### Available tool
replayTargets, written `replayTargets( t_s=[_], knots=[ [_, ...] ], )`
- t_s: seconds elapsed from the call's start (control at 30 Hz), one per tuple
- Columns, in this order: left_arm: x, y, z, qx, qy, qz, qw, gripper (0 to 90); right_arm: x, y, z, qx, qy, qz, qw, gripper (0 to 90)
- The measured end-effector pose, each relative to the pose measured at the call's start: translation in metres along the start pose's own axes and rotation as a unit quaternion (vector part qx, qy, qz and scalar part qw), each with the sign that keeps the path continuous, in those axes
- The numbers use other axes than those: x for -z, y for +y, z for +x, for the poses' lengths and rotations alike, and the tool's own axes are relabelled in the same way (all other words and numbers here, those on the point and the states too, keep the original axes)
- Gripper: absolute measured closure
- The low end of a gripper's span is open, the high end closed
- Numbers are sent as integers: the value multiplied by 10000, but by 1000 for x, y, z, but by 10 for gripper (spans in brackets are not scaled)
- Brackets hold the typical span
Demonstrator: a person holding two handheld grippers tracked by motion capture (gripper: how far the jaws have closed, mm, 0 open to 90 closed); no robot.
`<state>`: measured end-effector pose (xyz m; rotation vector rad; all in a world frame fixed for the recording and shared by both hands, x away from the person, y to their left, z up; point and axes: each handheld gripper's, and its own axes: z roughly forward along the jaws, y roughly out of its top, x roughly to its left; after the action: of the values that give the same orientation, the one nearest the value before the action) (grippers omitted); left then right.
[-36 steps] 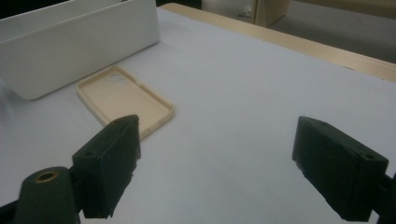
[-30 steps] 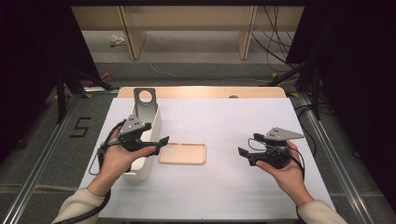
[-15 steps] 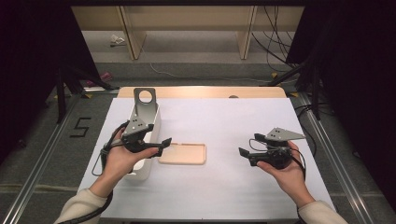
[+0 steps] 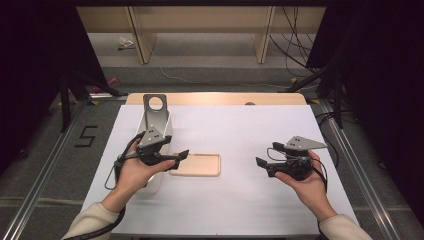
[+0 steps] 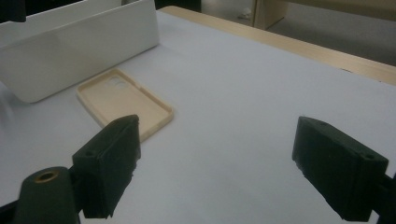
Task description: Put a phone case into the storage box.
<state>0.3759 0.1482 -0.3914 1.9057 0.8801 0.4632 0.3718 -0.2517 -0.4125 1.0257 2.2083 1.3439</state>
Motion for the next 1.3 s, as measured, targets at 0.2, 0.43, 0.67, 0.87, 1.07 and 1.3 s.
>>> replayTargets(
  t_s=[0.2, 0.43, 0.67, 0.87, 1.07, 1.3],
  knots=[
    [-13, 7, -18, 78, -1, 216, 9997, 668, 1, 0, -1, -28, -26, 5, 10000, 161],
    [-46, 9, -42, 356, -89, 717, 9968, 898, 4, -1, 1, -12, -42, -19, 10000, 161],
    [-87, 1, -59, 391, -100, 1257, 9912, 898, 4, -1, 0, -7, -35, -9, 10000, 160],
    [-107, -6, -63, 472, -51, 1529, 9871, 898, 3, -1, -1, -16, -26, -1, 10000, 160],
    [-116, -12, -65, 473, -33, 1690, 9845, 898, 3, -1, 0, -12, -16, 10, 10000, 160],
    [-125, -18, -62, 537, 4, 1812, 9820, 898, 3, -1, 0, -6, -10, 9, 10000, 160]
  ],
)
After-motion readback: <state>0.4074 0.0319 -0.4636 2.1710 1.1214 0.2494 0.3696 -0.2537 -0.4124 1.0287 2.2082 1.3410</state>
